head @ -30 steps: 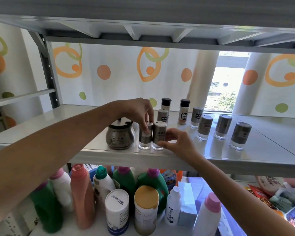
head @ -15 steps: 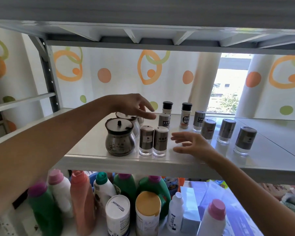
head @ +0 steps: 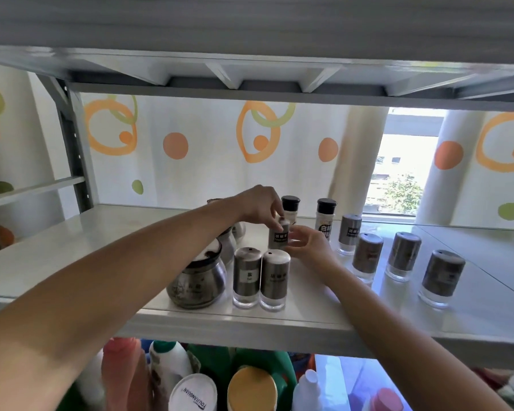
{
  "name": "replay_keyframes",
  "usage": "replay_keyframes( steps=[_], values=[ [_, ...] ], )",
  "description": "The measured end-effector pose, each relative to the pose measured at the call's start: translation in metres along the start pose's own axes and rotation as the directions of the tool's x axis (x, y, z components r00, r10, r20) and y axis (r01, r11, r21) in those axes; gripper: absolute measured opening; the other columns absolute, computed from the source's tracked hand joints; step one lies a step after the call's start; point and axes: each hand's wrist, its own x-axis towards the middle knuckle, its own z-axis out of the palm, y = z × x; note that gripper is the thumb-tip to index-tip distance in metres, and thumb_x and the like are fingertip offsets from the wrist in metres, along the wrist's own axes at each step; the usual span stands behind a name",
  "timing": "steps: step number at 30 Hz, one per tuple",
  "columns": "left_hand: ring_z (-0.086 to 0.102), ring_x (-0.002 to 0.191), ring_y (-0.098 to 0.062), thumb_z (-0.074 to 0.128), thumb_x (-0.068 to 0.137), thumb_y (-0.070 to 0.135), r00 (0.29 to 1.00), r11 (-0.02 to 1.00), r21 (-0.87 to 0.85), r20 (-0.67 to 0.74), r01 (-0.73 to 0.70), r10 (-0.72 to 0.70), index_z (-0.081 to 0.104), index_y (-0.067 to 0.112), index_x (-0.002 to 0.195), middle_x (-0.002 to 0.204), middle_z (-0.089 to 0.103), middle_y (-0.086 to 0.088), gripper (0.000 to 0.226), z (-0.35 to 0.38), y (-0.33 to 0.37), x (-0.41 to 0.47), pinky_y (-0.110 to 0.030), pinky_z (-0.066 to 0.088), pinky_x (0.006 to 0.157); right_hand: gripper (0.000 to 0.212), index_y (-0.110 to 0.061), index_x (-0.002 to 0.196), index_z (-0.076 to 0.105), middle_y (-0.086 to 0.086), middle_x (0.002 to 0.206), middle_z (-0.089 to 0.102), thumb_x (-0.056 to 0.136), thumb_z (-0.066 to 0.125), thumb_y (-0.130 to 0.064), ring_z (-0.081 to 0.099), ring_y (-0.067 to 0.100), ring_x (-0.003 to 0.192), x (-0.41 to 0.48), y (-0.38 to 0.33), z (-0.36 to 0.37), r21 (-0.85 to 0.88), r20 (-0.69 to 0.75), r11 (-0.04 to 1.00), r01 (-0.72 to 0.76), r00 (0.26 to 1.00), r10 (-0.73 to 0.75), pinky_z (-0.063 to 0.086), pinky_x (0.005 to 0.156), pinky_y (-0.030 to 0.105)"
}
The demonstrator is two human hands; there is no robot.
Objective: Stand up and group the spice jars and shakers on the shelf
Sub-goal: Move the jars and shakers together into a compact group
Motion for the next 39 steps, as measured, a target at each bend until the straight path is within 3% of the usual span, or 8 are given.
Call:
replay_keyframes(
  steps=[6,13,19,24,27,32,37,39],
  values=[
    [0.058,0.08,-0.011,0.081,0.068,0.014,0.999,1.0,0.001,-0.024,0.029,-0.029,0.074,0.005,0.098,0.098,0.072,-0.01,0.031,0.002,-0.003,0.005,-0.017,0.042,0.065,0.033,-0.002,0.105,0.065,0.002,0.091,0.067,0.073,0.074,0.001,0.064,0.007,0.075,0.003,-0.003,0.006,-0.022,0.01,0.999,0.032,0.999,-0.032,0.048,0.057,0.003],
    [0.055,0.074,-0.01,0.081,0.068,0.015,0.997,0.995,0.07,0.023,0.074,-0.076,0.074,0.005,0.096,0.096,0.072,-0.008,0.03,-0.011,-0.008,-0.013,-0.017,0.038,0.058,0.026,-0.009,0.096,0.067,0.002,0.088,0.069,0.072,0.077,-0.006,0.065,0.011,0.076,0.004,-0.008,0.022,-0.039,0.072,0.998,0.053,0.996,-0.051,0.052,0.072,0.02],
    [0.058,0.078,-0.012,0.083,0.066,0.016,0.995,0.992,0.071,0.006,0.103,-0.103,0.074,0.006,0.096,0.096,0.073,-0.008,0.032,-0.015,-0.015,-0.029,-0.017,0.039,0.058,0.022,-0.002,0.1,0.067,0.002,0.088,0.067,0.079,0.066,0.003,0.062,0.004,0.075,-0.003,-0.013,0.025,-0.057,0.145,0.994,0.092,0.986,-0.083,0.048,0.069,0.013],
    [0.052,0.064,-0.006,0.079,0.071,0.018,0.993,0.99,0.081,0.036,0.113,-0.117,0.073,0.01,0.098,0.072,0.062,0.009,0.029,-0.02,-0.012,-0.04,-0.025,0.051,0.049,0.024,-0.001,0.109,0.065,0.005,0.092,0.069,0.085,0.063,-0.003,0.064,0.007,0.079,-0.005,-0.017,0.019,-0.013,0.205,0.998,0.063,0.977,-0.059,0.05,0.071,0.013],
    [0.049,0.061,-0.001,0.07,0.082,0.018,0.992,0.992,0.09,0.088,0.085,-0.093,0.072,0.007,0.107,0.093,0.071,-0.004,0.027,-0.025,-0.011,-0.044,-0.004,0.036,0.036,0.027,0.0,0.112,0.064,0.011,0.098,0.069,0.09,0.058,-0.013,0.066,0.015,0.081,-0.002,-0.033,0.008,0.013,0.227,0.997,0.077,0.971,-0.078,0.053,0.084,0.028],
    [0.045,0.056,0.002,0.066,0.083,0.009,0.994,0.992,0.099,0.06,0.083,-0.089,0.071,0.006,0.109,0.104,0.071,-0.01,0.026,-0.028,-0.013,-0.05,-0.001,0.029,0.034,0.027,0.005,0.103,0.068,0.001,0.078,0.072,0.085,0.065,-0.015,0.069,0.005,0.066,0.004,-0.065,-0.002,-0.043,0.286,0.992,0.117,0.953,-0.1,0.055,0.072,0.022],
    [0.05,0.061,0.0,0.069,0.08,0.007,0.996,0.992,0.103,0.046,0.072,-0.077,0.072,0.009,0.107,0.094,0.07,-0.006,0.027,-0.028,-0.012,-0.057,-0.003,0.036,0.041,0.027,0.006,0.097,0.07,0.013,0.075,0.069,0.078,0.073,-0.012,0.064,0.001,0.053,0.0,-0.077,0.003,-0.165,0.262,0.973,0.163,0.958,-0.116,0.049,0.053,0.01],
    [0.056,0.072,-0.007,0.071,0.079,0.007,0.997,0.992,0.107,0.043,0.066,-0.071,0.073,0.01,0.105,0.095,0.071,-0.005,0.027,-0.028,-0.013,-0.058,-0.01,0.042,0.055,0.027,0.008,0.097,0.069,0.01,0.072,0.067,0.079,0.072,-0.01,0.059,-0.002,0.043,-0.002,-0.08,0.006,-0.178,0.255,0.97,0.165,0.96,-0.117,0.043,0.045,0.007]
  ],
)
